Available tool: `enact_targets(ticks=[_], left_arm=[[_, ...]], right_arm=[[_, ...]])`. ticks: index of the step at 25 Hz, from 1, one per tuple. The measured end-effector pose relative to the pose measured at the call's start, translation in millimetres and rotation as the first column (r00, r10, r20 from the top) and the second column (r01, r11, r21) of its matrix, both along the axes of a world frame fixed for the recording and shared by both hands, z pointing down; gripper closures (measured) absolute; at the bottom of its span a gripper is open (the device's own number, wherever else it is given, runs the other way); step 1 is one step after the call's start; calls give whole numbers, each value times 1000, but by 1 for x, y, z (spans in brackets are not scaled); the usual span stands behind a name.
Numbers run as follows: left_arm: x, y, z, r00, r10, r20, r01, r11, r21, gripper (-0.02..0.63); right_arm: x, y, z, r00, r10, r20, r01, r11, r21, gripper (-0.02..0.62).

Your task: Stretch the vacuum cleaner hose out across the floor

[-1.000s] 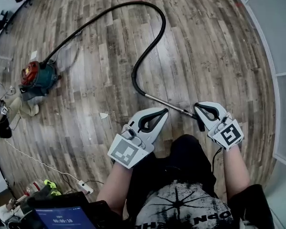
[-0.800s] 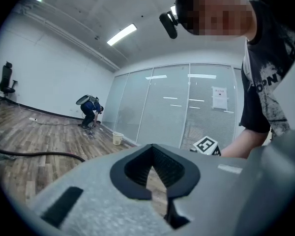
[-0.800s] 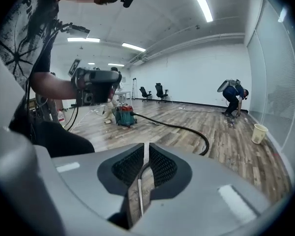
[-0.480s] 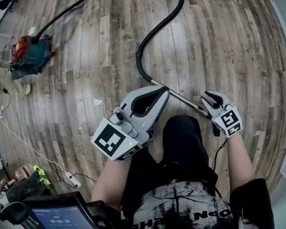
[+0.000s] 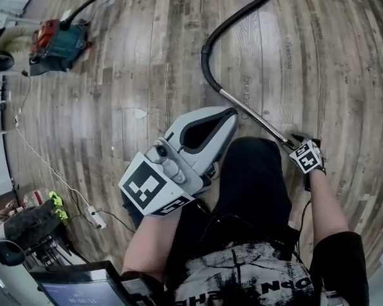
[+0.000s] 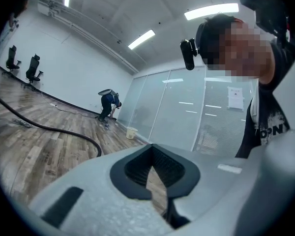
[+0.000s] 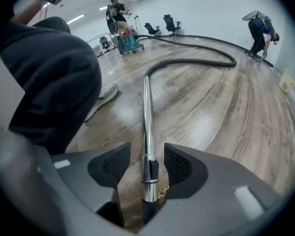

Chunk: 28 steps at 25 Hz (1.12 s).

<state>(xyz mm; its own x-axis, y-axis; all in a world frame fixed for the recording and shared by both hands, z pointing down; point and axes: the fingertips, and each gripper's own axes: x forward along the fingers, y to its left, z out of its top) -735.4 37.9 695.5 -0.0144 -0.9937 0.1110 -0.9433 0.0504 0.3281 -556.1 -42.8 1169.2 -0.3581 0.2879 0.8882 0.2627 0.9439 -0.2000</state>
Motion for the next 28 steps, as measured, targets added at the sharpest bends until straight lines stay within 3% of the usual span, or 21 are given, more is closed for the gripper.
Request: enact_targets(ticks=[6,14,21,28], left_arm=[[19,5,38,999,-36,20,38,995,-91,604],[46,4,67,998,-36,59,46,983,-180,604],[40,22,68,992,-90,84,106,973,-206,604],[35,25,70,990,-103,92,120,972,-203,604]], right_arm=[[31,-1,85,985,-31,-172,38,998,41,357],[18,25,112,980,-53,-191,55,998,7,398],[6,21,113,988,-24,-155,46,989,141,388],[7,21,114,979,-46,-201,74,988,136,391]])
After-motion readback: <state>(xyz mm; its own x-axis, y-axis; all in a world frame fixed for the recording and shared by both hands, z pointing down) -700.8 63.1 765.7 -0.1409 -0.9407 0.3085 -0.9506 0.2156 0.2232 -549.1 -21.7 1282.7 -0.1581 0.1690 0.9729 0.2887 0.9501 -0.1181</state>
